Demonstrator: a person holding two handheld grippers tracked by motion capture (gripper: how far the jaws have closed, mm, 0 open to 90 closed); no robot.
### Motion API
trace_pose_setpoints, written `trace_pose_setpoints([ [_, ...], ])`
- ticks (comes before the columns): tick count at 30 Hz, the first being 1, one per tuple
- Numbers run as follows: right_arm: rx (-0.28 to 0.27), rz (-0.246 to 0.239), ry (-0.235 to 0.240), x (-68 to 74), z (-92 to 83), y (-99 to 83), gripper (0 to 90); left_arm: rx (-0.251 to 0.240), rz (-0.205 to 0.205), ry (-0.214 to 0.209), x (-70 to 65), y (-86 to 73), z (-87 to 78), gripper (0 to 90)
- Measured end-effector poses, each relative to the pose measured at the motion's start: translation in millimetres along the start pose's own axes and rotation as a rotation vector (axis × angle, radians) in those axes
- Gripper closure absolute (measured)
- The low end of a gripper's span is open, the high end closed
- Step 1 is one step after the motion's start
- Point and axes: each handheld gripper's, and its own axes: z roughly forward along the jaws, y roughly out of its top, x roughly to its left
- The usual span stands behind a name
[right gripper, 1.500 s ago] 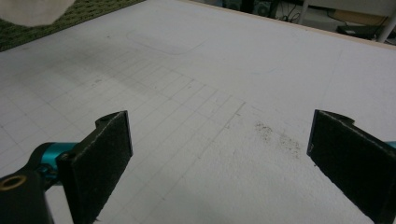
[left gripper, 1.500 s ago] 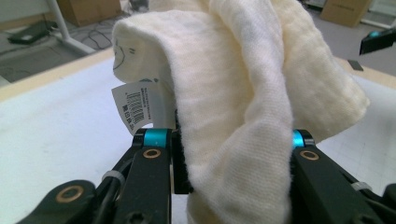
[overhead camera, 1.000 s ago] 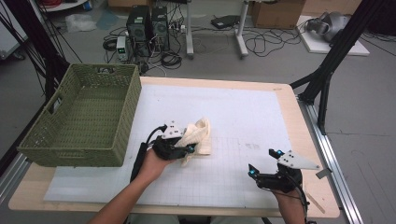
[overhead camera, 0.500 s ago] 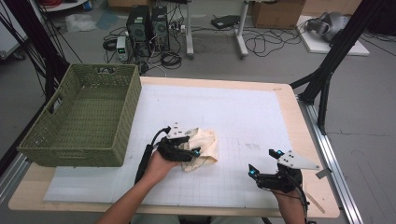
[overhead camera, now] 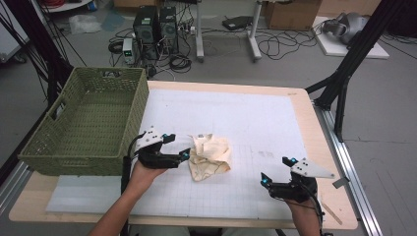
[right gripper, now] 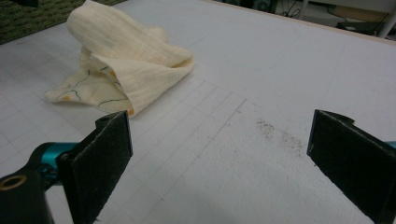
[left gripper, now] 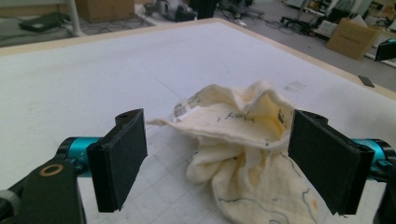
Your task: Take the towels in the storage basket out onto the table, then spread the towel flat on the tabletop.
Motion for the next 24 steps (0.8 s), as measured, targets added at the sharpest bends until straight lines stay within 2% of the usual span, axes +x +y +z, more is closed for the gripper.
trace_pose_setpoints([
  [5, 0.005, 0.002, -0.004, 2.2, 1.0, 0.0, 5.8, -0.036, -0.01, 0.019, 5.6, 0.4, -8.5, 18.7],
  [6, 0.005, 0.001, -0.007, 2.0, 0.9, -0.3, 5.8, -0.038, 0.001, 0.024, 6.5, -0.3, -10.4, 18.7],
  [10, 0.014, 0.006, -0.008, 1.3, 1.8, -0.7, 5.8, -0.028, 0.007, 0.029, 7.9, -1.8, -10.6, 19.8],
  [15, 0.019, -0.014, -0.002, 3.6, 3.5, -0.5, 5.8, -0.032, -0.007, 0.036, 9.0, -3.0, -12.9, 19.9],
  [24, 0.008, -0.012, -0.001, 5.5, 3.2, 1.3, 5.7, -0.027, -0.007, 0.034, 9.4, -3.7, -12.5, 20.2],
])
